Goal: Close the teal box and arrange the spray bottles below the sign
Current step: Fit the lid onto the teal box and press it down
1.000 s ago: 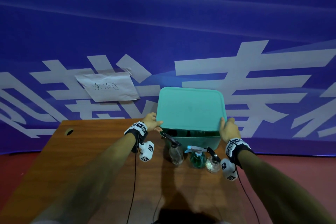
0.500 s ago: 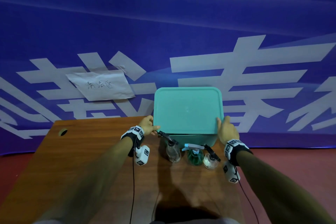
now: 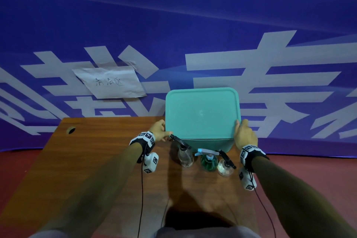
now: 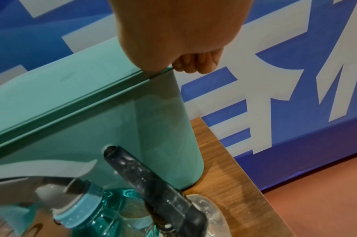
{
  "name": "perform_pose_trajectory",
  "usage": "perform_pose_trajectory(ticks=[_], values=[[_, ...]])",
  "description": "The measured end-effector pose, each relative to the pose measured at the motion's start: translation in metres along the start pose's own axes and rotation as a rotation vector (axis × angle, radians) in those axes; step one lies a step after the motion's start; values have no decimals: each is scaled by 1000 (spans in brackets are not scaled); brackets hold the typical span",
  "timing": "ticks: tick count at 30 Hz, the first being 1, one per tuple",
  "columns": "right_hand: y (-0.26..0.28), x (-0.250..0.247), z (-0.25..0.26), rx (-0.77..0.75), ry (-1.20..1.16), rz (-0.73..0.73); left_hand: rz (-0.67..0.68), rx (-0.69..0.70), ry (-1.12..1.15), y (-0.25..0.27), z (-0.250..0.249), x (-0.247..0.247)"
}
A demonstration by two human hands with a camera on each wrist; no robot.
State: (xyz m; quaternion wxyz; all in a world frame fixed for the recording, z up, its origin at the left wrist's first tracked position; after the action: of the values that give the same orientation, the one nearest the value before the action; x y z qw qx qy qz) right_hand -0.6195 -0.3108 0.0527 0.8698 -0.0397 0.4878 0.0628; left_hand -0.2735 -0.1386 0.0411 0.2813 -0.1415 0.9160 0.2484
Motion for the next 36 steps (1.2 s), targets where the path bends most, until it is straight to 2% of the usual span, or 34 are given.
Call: perform_pose_trajectory(ticks=[8, 14, 20, 31, 36], values=[[-5, -1, -9, 24, -22, 21, 118, -12, 80, 0, -10, 2], [0, 4, -13, 27, -8, 14, 106, 0, 28, 1, -7, 4], [-4, 2, -8, 9, -15, -9, 38, 5, -38, 4, -9, 0], [-13, 9, -8, 29, -46, 71, -9, -9, -153, 2, -10, -3], [-17, 6, -8, 46, -66, 136, 23, -16, -170, -2, -17, -4]])
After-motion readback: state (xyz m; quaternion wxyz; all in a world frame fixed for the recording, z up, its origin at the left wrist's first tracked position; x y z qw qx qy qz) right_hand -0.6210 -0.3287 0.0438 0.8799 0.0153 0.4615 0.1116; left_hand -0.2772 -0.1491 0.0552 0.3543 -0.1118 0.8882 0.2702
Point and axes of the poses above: each hand's wrist, its own y-axis away from the middle knuckle, its own x-axis out of the palm, z = x × y, the point moved 7 cm from there along -y, towards the middle knuckle, and after that the axes turned 4 degrees about x, right-handed, at the moved point
